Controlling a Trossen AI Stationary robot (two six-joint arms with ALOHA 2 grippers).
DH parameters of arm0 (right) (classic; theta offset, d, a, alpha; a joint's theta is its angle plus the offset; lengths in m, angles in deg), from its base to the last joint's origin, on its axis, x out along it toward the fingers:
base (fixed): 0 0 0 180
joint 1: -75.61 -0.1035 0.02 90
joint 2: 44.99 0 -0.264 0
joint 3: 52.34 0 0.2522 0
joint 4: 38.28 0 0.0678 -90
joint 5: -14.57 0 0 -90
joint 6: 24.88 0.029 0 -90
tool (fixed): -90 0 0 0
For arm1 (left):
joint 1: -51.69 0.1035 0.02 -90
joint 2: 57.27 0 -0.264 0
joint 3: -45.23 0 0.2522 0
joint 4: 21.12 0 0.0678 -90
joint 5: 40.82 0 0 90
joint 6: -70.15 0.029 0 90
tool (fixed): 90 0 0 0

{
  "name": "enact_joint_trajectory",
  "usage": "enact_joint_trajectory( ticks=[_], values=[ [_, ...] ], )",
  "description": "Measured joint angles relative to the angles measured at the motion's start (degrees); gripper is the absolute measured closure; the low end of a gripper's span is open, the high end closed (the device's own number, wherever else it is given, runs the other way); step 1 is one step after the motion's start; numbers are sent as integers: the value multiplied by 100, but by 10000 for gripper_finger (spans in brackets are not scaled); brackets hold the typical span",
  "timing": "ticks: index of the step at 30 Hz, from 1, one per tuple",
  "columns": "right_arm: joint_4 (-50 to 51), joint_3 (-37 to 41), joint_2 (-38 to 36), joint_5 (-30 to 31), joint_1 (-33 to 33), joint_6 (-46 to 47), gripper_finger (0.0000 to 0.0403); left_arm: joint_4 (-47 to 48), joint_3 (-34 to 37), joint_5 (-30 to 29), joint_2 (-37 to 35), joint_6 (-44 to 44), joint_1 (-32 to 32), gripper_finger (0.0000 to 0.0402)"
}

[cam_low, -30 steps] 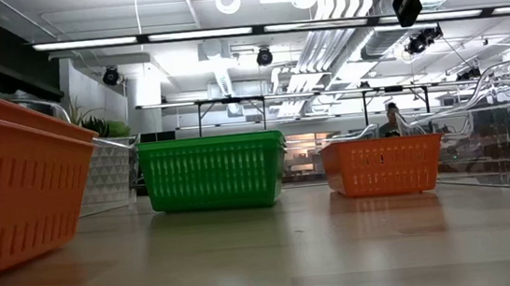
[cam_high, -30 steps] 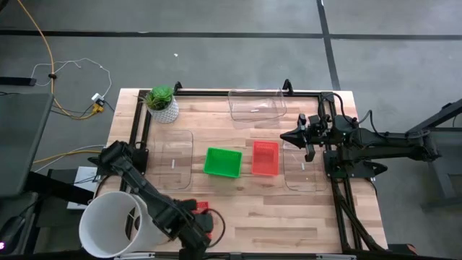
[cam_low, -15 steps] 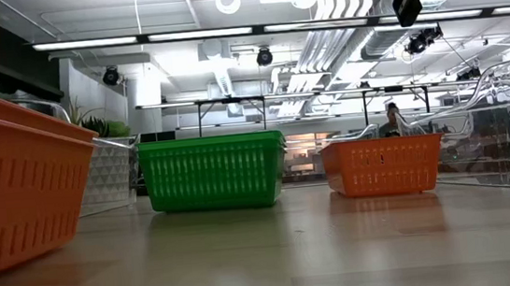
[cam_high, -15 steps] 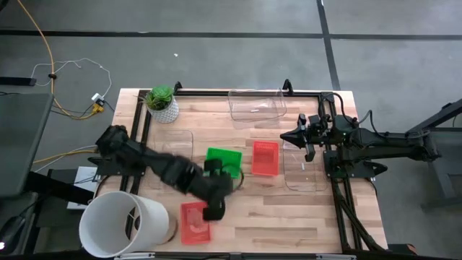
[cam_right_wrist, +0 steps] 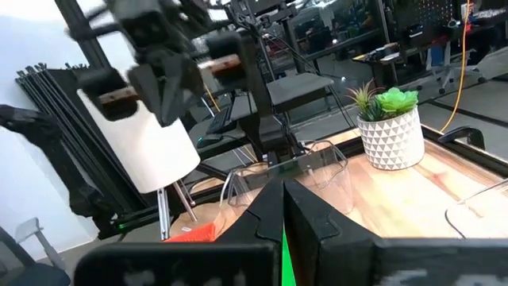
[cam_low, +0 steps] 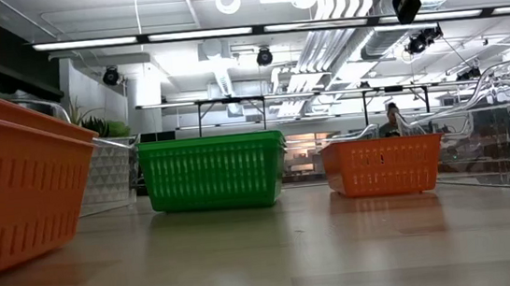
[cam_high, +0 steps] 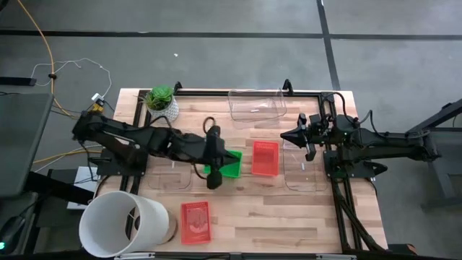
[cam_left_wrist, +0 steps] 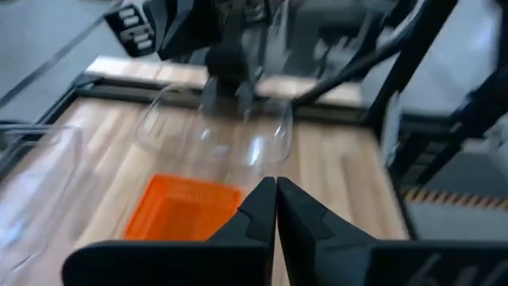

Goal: Stack baskets by color
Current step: Stack the top orange bin on the bottom orange bin

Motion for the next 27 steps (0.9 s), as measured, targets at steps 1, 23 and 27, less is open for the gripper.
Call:
enact_joint_trajectory(
  ticks=[1, 23, 27],
  values=[
    [-11, 0, 1, 1, -2, 73, 403, -482, 409, 122, -170, -14, 62, 401],
    [-950, 0, 118, 291, -2, 87, 403, -5756, 4556, 878, -1678, -696, 735, 401],
    [-950, 0, 116, 285, -2, 87, 403, -5752, 4560, 860, -1790, -541, 532, 401]
  ],
)
